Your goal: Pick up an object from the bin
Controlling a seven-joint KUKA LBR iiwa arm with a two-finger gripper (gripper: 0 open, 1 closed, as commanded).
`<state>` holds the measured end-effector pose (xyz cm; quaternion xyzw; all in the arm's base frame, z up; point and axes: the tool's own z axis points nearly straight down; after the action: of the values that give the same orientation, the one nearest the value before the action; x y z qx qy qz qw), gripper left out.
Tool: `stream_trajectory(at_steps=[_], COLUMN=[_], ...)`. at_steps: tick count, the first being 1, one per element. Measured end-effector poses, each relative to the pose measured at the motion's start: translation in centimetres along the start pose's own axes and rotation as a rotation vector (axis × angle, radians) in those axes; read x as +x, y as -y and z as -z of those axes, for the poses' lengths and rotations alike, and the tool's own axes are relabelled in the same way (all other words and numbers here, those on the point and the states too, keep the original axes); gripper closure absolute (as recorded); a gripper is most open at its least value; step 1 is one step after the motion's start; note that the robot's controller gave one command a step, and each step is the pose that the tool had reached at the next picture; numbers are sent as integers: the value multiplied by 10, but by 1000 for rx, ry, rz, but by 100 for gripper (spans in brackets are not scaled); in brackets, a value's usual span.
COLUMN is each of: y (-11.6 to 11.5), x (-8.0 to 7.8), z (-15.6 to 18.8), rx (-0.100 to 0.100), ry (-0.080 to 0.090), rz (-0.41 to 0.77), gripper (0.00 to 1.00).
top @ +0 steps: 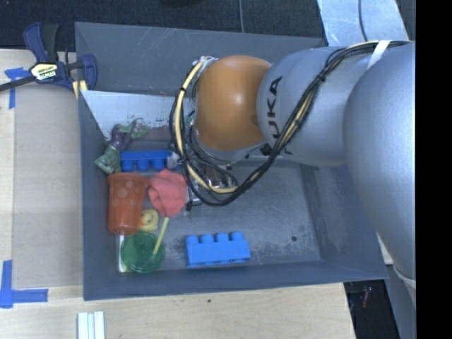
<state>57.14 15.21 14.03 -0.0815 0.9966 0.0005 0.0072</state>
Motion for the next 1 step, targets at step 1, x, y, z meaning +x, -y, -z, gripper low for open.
stream_trajectory(at_steps=[1], y=[-3], x=[-11], z=[-35], rx=[0], ry=[1], rz=[-241], gripper=[0])
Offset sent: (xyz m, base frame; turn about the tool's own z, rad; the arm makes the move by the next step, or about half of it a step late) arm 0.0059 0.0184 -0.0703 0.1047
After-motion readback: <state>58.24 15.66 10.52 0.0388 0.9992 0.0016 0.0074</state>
